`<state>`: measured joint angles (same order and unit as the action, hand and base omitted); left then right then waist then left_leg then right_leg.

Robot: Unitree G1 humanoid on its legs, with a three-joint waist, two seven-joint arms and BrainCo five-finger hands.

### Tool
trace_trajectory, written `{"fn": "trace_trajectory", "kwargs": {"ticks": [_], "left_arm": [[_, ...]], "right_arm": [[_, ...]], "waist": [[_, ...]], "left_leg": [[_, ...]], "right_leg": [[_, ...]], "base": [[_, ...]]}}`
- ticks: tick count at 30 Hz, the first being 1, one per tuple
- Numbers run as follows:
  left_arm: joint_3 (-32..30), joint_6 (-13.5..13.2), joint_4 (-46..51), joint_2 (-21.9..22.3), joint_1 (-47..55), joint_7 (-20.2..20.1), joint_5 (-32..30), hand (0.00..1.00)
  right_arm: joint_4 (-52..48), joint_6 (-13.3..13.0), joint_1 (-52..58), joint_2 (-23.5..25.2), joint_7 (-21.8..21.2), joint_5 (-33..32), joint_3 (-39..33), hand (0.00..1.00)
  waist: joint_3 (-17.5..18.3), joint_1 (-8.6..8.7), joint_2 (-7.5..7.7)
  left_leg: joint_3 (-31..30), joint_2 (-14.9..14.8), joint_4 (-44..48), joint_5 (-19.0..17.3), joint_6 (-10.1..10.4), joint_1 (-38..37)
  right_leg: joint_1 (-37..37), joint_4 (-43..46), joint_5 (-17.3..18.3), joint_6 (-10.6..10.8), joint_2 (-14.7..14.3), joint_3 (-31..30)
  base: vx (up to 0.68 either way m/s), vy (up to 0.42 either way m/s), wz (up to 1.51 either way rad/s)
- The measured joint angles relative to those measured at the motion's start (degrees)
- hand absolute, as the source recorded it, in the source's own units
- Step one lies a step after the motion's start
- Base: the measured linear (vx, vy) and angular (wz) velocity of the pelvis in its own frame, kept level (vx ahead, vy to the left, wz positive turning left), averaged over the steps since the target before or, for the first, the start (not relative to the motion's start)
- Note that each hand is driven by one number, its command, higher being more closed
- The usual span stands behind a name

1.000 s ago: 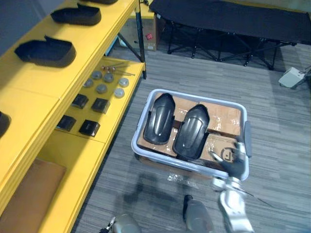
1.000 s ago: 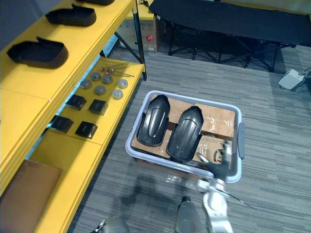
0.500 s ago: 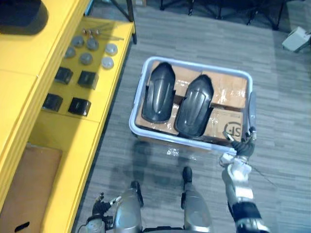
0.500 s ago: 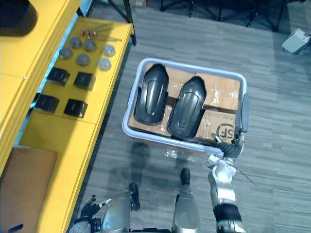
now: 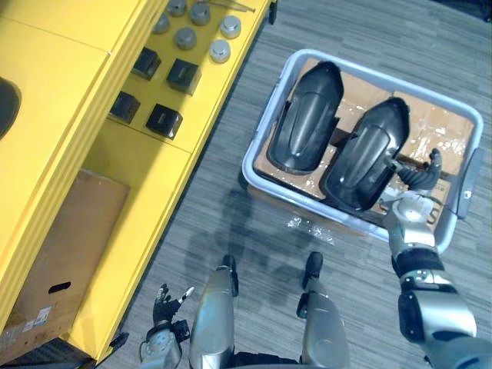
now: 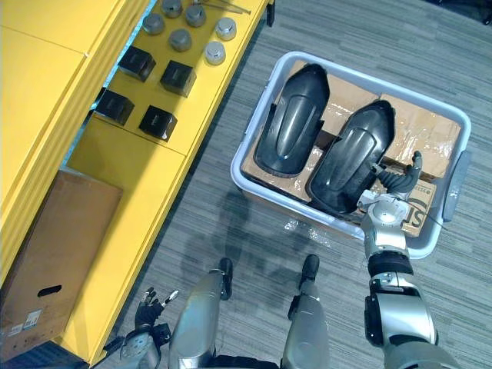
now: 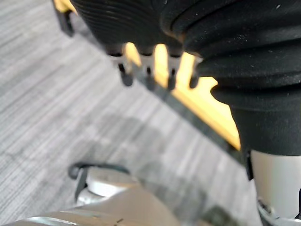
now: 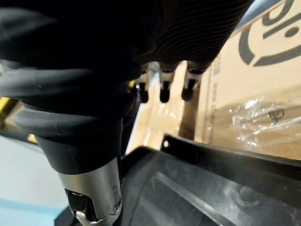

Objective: Walk over and take plastic housings, then place them on the shelf

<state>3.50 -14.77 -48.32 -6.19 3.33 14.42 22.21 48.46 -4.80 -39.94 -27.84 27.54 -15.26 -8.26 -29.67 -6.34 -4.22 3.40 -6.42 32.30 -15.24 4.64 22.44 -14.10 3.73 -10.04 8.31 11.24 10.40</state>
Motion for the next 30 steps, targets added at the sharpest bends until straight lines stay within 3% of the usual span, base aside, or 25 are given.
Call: {"fn": "trace_trajectory", "kwargs": {"ticks": [4,8,13,14,16,21,23,25,30], "left_arm": [[0.1,0.0,-0.2,0.1,0.0,-0.5,0.5,0.0],[2.1,-0.3,-0.8,0.6,0.0,-2.3,4.5,0.0],[2.8,-1.3,-2.5,1.0,0.0,-3.7,7.6,0.0],[3.6,-1.3,-2.5,1.0,0.0,-4.1,8.8,0.0],[3.9,-1.4,-2.6,1.0,0.0,-4.5,9.4,0.0],[4.0,-1.2,-3.8,1.0,-0.1,-6.1,11.2,0.0],[4.2,-0.9,-4.4,1.0,-0.3,-6.1,11.4,0.0],[4.5,0.0,-4.7,1.0,-0.3,-6.1,11.5,0.0],[5.8,0.1,-5.0,0.7,-0.3,-6.2,11.5,0.0]], "right_arm": [[4.2,4.5,-2.7,-2.2,0.4,-1.3,0.0,0.0],[9.9,9.1,-6.2,-4.5,3.0,-2.1,0.0,0.0],[13.8,12.5,-9.7,-7.7,2.6,-2.5,1.1,0.0],[14.7,13.3,-10.2,-8.8,1.8,-2.4,1.7,1.0],[15.9,13.7,-10.6,-10.0,0.1,-2.0,2.7,1.0],[19.6,16.6,-10.9,-15.9,-12.9,1.2,5.1,1.0],[20.0,17.2,-11.0,-17.4,-15.2,2.9,5.2,1.0],[20.3,17.7,-11.1,-18.1,-15.4,4.7,5.2,1.0],[22.7,23.0,-12.1,-17.9,-13.7,14.9,5.0,1.0]], "waist": [[-0.1,-0.31,-0.33],[-1.1,-0.96,-2.59],[-1.2,-1.62,-3.39],[-1.2,-2.09,-3.77],[-1.2,-2.41,-3.84],[-1.2,-2.46,-3.88],[-1.2,-2.41,-4.13],[-1.1,-2.36,-4.57],[-0.9,-2.56,-4.8]], "left_leg": [[-0.1,0.0,-0.2,0.2,0.0,0.0],[-0.2,0.5,-0.4,0.6,-0.3,0.0],[-0.5,1.6,-1.9,1.9,-0.5,0.3],[-0.6,1.6,-1.8,1.9,-0.5,0.5],[-0.7,1.9,-1.9,2.2,-0.6,0.8],[-1.5,2.6,-2.9,2.9,-0.5,0.7],[-1.6,2.9,-3.9,3.7,-0.4,0.6],[-2.1,2.8,-4.4,4.2,-0.2,0.6],[-4.1,2.7,-6.3,5.9,0.7,0.3]], "right_leg": [[-0.1,0.1,0.0,0.0,0.0,0.5],[-0.5,1.1,0.2,0.0,0.8,1.5],[-1.3,1.7,0.2,0.0,1.9,2.4],[-1.5,2.0,0.4,0.0,2.0,2.6],[-2.0,2.8,0.7,-0.1,2.3,2.8],[-2.7,5.4,2.5,-0.7,3.4,3.9],[-3.1,5.7,2.6,-0.8,3.7,4.0],[-3.1,5.7,2.7,-0.9,3.6,4.8],[-2.9,6.7,3.5,-1.3,3.4,6.9]], "base": [[0.0,0.0,0.0],[-0.02,0.022,0.03],[-0.04,0.033,0.1],[-0.04,0.031,0.04],[-0.04,0.034,0.1],[-0.05,0.038,0.11],[-0.03,0.007,0.06],[-0.02,-0.004,0.12],[0.0,-0.014,0.18]]}}
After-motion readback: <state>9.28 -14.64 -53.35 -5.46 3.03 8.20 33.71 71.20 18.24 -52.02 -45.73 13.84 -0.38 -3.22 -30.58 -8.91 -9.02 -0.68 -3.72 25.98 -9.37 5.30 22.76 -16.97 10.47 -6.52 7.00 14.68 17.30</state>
